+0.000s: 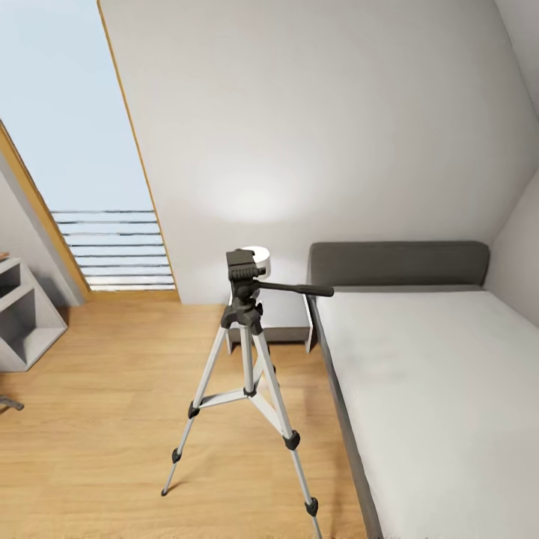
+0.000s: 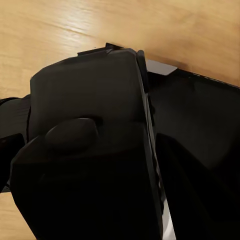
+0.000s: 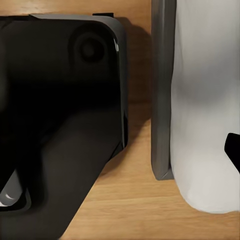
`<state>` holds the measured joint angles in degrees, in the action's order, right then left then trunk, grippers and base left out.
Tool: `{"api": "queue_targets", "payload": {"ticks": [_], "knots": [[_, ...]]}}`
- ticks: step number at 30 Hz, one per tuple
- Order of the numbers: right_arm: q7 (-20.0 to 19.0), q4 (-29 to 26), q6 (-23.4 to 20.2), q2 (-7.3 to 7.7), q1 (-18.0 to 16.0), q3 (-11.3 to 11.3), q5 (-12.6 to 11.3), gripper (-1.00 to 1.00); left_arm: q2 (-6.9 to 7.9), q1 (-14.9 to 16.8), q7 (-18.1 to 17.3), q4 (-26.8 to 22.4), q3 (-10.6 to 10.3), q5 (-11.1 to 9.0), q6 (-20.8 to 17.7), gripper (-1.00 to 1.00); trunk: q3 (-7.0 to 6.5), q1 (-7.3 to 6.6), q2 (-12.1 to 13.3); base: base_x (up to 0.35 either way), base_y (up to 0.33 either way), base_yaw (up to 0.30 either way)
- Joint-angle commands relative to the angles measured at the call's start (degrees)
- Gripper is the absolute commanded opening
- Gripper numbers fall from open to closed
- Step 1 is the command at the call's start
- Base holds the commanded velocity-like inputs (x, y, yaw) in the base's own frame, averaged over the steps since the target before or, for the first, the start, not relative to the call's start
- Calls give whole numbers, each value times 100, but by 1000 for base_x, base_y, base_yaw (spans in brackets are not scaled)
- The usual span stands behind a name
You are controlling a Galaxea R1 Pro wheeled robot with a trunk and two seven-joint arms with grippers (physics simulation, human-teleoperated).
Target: Attach the digital camera to the camera tripod in the bedroom.
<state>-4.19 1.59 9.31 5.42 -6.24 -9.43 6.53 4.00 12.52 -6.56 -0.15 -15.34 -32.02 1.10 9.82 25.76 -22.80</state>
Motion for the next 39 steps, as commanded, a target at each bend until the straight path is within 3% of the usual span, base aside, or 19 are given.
{"api": "queue_targets", "payload": {"ticks": [1, 10, 16, 39], "knots": [[-11, 17, 34, 3, -8, -50, 59, 100, 0, 5, -26, 6, -48, -50, 13, -100, 20, 3, -11, 0, 0, 0], [-11, 17, 39, 2, -9, -50, 59, 100, -24, 5, -28, 0, -43, -44, 16, -100, 103, 3, -11, 0, 0, 0], [-11, 17, 51, 2, -9, -52, 59, 100, -183, 5, -28, -3, -43, -41, 15, -100, 158, 3, -11, 0, 0, 0], [-8, 17, 62, 3, -9, -54, 59, 100, -224, 5, -29, 2, -48, -41, 22, -100, 369, 3, -11, 0, 0, 0]]}}
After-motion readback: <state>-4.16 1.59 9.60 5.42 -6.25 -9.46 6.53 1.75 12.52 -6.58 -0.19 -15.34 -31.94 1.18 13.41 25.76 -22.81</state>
